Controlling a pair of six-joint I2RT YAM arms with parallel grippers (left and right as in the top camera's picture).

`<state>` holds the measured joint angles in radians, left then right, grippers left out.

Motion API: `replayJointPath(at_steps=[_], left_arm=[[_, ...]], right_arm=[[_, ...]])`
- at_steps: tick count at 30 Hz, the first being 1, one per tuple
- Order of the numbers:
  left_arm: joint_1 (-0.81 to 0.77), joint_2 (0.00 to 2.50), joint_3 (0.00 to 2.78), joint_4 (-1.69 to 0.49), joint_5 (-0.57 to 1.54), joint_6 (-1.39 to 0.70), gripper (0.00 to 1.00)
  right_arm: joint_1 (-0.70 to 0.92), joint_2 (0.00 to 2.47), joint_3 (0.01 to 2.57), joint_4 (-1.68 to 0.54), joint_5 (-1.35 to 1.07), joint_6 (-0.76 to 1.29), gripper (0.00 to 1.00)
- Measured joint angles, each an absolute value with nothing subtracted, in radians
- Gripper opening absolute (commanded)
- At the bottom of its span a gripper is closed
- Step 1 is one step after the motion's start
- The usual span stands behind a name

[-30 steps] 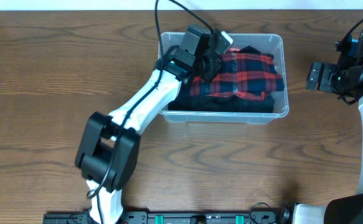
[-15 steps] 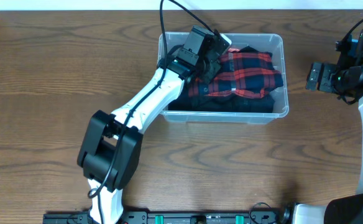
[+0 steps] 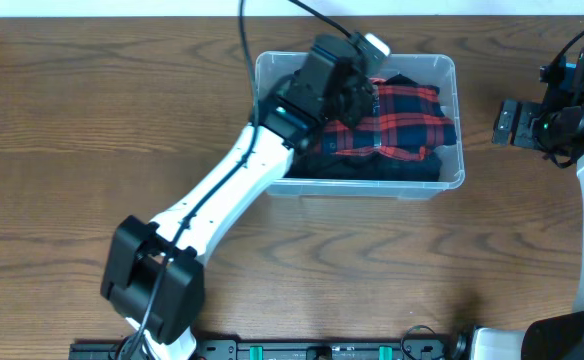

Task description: Pack container

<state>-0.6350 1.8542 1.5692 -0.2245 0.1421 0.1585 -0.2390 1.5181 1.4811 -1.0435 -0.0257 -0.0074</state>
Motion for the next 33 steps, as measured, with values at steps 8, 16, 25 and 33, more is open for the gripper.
replayJointPath(at_steps=[8, 16, 25, 33], left_arm=[[-0.671, 1.911, 1.569, -0.223, 0.142, 0.156, 0.19], [-0.672, 1.964, 1.57, -0.364, 0.142, 0.151, 0.12], [-0.673, 1.964, 1.581, -0.471, 0.147, 0.153, 0.09], [-0.672, 1.964, 1.57, -0.414, 0.146, 0.136, 0.1]], right_arm=[[-0.239, 1.518, 1.481, -1.044, -0.025, -0.007, 0.99], [-0.239, 1.518, 1.481, -1.044, -0.025, -0.007, 0.99], [-0.239, 1.518, 1.481, -1.044, -0.026, -0.007, 0.99], [-0.239, 1.518, 1.481, -1.044, -0.025, -0.007, 0.99]])
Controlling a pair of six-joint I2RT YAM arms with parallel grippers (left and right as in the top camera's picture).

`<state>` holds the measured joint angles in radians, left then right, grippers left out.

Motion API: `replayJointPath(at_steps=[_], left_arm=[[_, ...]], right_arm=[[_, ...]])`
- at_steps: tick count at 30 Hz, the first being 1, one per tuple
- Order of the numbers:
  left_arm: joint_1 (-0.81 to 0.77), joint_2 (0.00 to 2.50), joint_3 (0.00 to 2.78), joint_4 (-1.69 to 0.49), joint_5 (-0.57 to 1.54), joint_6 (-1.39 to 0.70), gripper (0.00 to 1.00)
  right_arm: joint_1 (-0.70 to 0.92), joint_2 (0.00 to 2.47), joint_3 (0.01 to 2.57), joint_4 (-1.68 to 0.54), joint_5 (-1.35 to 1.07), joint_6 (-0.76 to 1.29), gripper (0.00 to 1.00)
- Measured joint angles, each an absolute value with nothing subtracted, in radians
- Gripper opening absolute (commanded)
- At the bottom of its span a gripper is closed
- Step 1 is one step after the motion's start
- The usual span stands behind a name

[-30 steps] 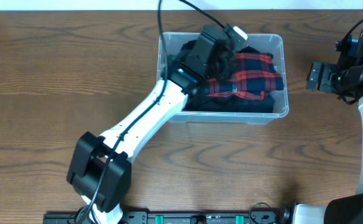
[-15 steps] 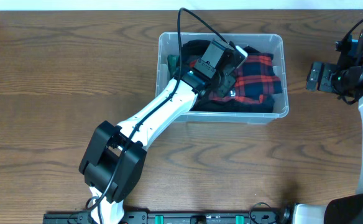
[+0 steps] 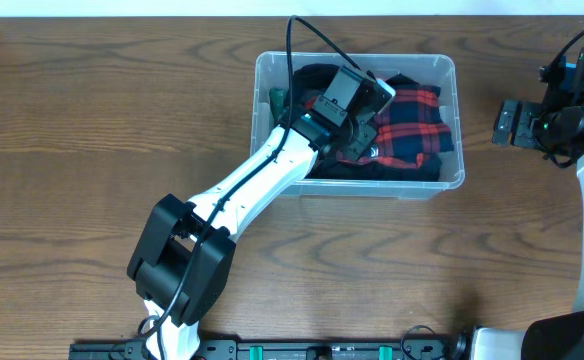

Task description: Pack container

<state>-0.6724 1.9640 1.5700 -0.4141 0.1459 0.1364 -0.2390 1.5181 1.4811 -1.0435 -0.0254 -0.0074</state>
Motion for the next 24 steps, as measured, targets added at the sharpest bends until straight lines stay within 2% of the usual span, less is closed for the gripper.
replayJointPath(at_steps=[10, 11, 21, 23, 24], left_arm=[[-0.657, 1.888, 1.537, -0.385, 0.144, 0.126, 0.11], [-0.649, 1.868, 1.533, -0.385, 0.142, 0.126, 0.16], [-0.421, 1.627, 1.532, -0.446, 0.124, 0.123, 0.17], [-0.36, 1.617, 1.532, -0.471, 0.123, 0.125, 0.24], [-0.327, 1.616, 1.532, -0.481, 0.123, 0.124, 0.32]], right_arm=[[-0.239, 1.518, 1.481, -1.044, -0.026, -0.007, 0.99], [-0.239, 1.518, 1.481, -1.044, -0.026, -0.007, 0.99], [-0.239, 1.518, 1.481, -1.044, -0.026, -0.007, 0.99], [-0.239, 1.518, 1.481, -1.044, -0.026, -0.007, 0.99], [-0.239, 1.518, 1.481, -1.044, -0.025, -0.007, 0.99]])
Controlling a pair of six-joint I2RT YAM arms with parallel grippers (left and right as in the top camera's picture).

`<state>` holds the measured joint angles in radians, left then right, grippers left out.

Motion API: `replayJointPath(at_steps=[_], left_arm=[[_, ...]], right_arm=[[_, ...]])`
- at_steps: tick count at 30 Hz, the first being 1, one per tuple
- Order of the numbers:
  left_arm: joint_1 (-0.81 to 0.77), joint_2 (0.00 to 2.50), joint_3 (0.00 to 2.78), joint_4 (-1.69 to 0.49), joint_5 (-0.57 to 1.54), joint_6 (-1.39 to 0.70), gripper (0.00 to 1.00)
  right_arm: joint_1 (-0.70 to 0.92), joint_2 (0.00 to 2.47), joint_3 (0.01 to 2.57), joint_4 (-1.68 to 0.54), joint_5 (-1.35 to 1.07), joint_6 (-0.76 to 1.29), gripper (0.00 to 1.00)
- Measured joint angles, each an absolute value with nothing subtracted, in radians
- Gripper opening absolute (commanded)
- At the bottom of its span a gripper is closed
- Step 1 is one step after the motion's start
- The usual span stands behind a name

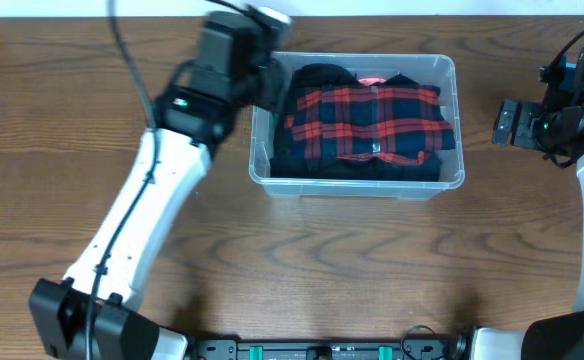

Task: Pack container
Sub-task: 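Withdraw the left gripper up and left out of the bin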

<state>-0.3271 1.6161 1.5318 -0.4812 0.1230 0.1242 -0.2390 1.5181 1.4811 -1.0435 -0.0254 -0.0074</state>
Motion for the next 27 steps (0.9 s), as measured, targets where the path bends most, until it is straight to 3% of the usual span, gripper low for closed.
replayJointPath(at_steps=[5, 9, 27], left_arm=[[-0.183, 1.617, 1.531, -0.516, 0.123, 0.11, 0.5], [-0.088, 1.617, 1.531, -0.527, 0.118, 0.095, 0.98], [-0.001, 1.617, 1.531, -0.664, 0.116, 0.078, 0.98]], right_arm=[[-0.239, 1.518, 1.481, -1.044, -0.026, -0.007, 0.99], [-0.239, 1.518, 1.481, -1.044, -0.026, -0.007, 0.99], [-0.239, 1.518, 1.481, -1.044, -0.026, -0.007, 0.99]])
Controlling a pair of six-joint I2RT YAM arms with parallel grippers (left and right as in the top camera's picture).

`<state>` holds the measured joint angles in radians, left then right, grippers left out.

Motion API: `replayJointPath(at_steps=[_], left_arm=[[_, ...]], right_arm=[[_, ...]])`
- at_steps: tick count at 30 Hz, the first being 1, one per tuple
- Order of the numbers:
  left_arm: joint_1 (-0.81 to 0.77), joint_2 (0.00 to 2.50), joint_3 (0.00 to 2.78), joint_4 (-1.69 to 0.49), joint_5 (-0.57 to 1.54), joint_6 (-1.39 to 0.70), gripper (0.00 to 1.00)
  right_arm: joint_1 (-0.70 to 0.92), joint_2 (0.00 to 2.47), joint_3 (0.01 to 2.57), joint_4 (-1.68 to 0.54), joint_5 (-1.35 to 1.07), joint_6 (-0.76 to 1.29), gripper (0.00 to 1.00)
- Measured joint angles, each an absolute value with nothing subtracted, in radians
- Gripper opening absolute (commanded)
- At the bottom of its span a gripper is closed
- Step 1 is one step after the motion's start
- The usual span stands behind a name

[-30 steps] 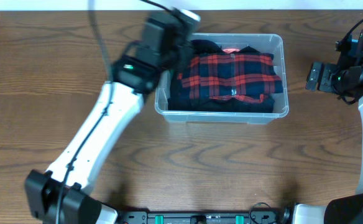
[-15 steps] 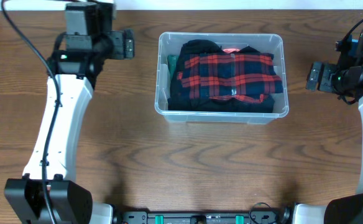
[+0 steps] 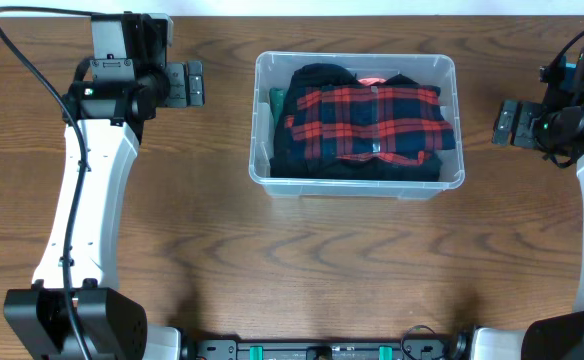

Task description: Pack container

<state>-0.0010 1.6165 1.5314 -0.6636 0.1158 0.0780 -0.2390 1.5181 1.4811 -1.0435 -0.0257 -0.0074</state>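
Observation:
A clear plastic container stands at the middle of the table's far half. It is filled with folded clothes: a red-and-navy plaid shirt lies on top, a dark garment sits under it, and a bit of green shows at the left wall. My left gripper hangs left of the container, apart from it, open and with nothing in it. My right gripper is off to the container's right, open and holding nothing.
The brown wooden table stretches around the container. My left arm runs along the left side down to its base at the front edge. My right arm stands at the right edge.
My left gripper has moved further left, from the container's left rim to a spot well apart from it. The clothes and the right arm have not changed.
My left gripper was down in the container on the plaid shirt, first at the back left, then near the middle. Then it was outside at the left rim, with the shirt lying flat. Now it hangs well left of the container.

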Motion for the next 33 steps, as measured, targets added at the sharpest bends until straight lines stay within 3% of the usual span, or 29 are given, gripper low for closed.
replayJointPath(at_steps=[21, 33], left_arm=[[-0.001, 1.617, 1.531, -0.664, 0.116, 0.078, 0.98], [-0.001, 1.617, 1.531, -0.665, 0.116, 0.078, 0.98]], right_arm=[[-0.215, 1.536, 1.481, -1.044, -0.023, -0.007, 0.99], [0.203, 1.385, 1.481, -1.043, -0.03, -0.007, 0.99]])
